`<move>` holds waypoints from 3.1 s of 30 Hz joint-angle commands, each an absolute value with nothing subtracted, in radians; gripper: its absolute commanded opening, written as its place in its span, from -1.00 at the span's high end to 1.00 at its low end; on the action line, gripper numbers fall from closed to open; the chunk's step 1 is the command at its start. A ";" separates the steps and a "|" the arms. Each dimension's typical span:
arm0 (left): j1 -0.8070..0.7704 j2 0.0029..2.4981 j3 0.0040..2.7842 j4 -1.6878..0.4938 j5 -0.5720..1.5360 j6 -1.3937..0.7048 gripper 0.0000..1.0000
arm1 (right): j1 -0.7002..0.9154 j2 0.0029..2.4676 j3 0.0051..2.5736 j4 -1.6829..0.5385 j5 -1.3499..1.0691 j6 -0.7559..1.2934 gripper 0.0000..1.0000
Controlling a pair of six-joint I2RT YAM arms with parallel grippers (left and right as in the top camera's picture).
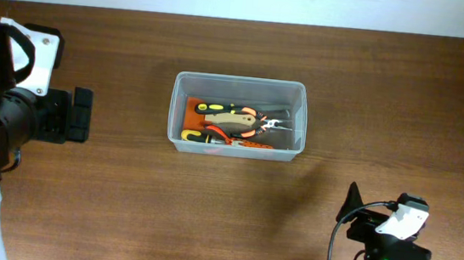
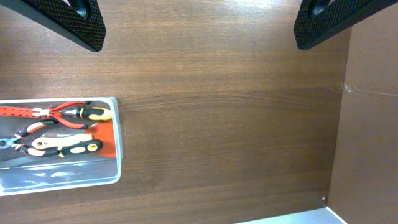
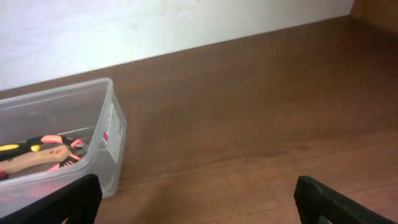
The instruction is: Pack container
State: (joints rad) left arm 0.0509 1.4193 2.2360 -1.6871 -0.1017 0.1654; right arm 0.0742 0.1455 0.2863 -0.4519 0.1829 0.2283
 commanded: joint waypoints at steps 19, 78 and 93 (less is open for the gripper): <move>0.049 1.421 2.243 -1.687 -0.094 0.181 -0.99 | 0.072 0.132 0.110 -0.262 0.267 0.241 -0.98; 0.049 0.268 0.653 -0.676 0.016 0.060 -0.99 | 0.072 0.131 0.079 -0.250 0.267 0.241 -0.98; 0.049 0.008 0.241 -0.477 0.016 0.025 -0.98 | 0.072 0.131 0.079 -0.250 0.267 0.241 -0.98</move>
State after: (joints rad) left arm 0.0509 0.0429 0.2749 -0.5072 0.0040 0.0391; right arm 0.0742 0.1429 0.0860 -0.2489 0.2508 0.2356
